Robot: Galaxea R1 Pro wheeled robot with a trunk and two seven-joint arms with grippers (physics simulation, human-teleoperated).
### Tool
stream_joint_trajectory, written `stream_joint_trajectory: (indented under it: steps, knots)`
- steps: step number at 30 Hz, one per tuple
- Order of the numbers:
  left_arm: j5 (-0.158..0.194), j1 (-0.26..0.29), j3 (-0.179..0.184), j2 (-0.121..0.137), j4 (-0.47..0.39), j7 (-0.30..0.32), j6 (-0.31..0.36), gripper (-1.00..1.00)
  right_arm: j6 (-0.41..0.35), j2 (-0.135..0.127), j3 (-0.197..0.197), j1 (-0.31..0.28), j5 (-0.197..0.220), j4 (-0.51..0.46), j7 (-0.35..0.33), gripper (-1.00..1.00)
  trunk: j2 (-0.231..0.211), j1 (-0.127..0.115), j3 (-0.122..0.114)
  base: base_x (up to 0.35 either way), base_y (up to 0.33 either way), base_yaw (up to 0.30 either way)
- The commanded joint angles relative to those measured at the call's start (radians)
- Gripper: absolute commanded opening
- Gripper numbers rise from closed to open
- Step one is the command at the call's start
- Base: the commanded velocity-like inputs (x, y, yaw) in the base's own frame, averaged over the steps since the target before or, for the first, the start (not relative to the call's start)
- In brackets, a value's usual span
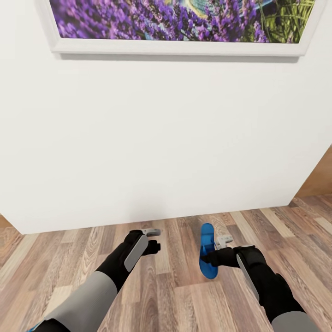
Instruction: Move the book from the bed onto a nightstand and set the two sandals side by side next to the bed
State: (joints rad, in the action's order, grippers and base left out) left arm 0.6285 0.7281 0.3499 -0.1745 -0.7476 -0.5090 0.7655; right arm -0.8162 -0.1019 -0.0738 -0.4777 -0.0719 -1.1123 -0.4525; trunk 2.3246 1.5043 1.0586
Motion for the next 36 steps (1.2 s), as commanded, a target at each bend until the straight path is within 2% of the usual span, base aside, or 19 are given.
stream_joint_trajectory:
  steps: [1,36]
  knots:
    - [0.01,0.001,0.001,0.0,-0.001,-0.009,0.001,1.0,-0.003,-0.001,-0.001,-0.001,-0.008,-0.001,-0.006,-1.0,0.0,0.0,0.0,0.0,0.0,-0.111]
    - [0.01,0.001,0.001,0.0,-0.001,-0.009,0.001,1.0,-0.003,-0.001,-0.001,-0.001,-0.008,-0.001,-0.006,-1.0,0.0,0.0,-0.018,0.0,0.0,-0.101]
